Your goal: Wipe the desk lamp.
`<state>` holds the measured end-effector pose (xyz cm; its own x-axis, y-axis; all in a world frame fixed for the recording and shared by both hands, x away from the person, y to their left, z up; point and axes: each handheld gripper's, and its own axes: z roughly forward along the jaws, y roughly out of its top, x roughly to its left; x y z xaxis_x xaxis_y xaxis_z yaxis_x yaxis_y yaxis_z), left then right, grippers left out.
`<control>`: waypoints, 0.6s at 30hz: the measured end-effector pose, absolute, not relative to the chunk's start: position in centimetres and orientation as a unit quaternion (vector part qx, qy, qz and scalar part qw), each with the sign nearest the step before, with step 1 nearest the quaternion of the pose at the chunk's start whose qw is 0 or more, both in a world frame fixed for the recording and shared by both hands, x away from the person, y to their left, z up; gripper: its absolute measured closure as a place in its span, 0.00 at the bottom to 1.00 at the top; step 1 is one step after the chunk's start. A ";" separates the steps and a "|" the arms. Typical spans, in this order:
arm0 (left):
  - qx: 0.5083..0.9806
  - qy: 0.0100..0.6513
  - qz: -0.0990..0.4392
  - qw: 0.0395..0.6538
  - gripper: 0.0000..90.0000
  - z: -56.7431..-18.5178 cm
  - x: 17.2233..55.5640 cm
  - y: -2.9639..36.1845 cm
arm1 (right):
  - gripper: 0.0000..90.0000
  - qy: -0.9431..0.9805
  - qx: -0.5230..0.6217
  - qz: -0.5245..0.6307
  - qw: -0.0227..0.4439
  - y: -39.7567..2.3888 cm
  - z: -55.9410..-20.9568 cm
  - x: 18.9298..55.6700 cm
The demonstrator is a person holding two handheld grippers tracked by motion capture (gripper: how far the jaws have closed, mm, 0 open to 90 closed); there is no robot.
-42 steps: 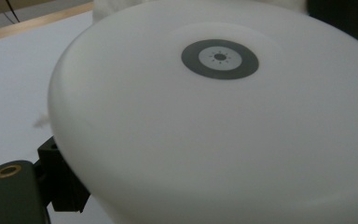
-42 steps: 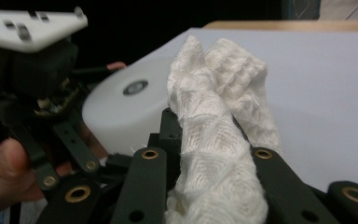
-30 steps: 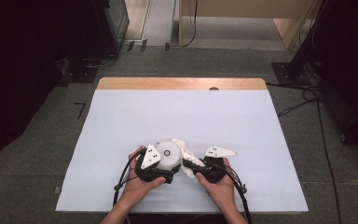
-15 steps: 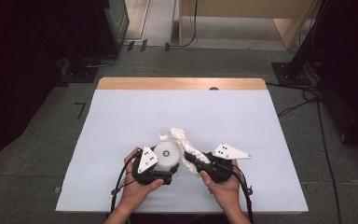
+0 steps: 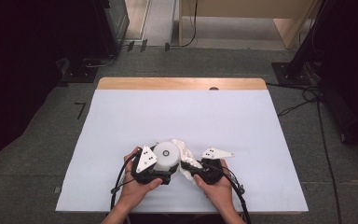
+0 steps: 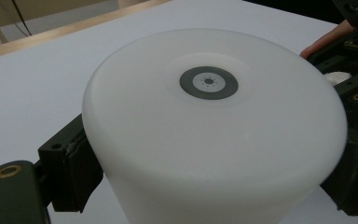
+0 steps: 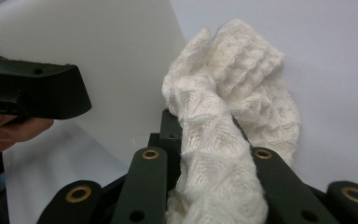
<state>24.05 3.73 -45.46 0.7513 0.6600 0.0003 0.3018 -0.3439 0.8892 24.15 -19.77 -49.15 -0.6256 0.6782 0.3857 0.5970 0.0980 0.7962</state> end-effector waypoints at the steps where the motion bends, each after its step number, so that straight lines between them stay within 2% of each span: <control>1: 0.798 0.304 0.183 0.487 0.09 -45.5 24.0 3.7 | 0.85 0.741 0.429 0.514 0.042 -19.8 -49.1 24.1; 8: 0.758 0.374 0.242 0.476 0.03 -45.7 22.3 2.5 | 0.85 0.719 0.438 0.535 0.076 -20.9 -48.0 23.9; 12: 0.735 0.409 0.263 0.472 0.07 -46.1 21.8 1.1 | 0.85 0.704 0.454 0.539 0.088 -21.6 -47.8 23.8; 18: 0.740 0.399 0.264 0.473 0.09 -46.1 22.0 1.4 | 0.85 0.703 0.453 0.540 0.090 -21.5 -47.9 23.9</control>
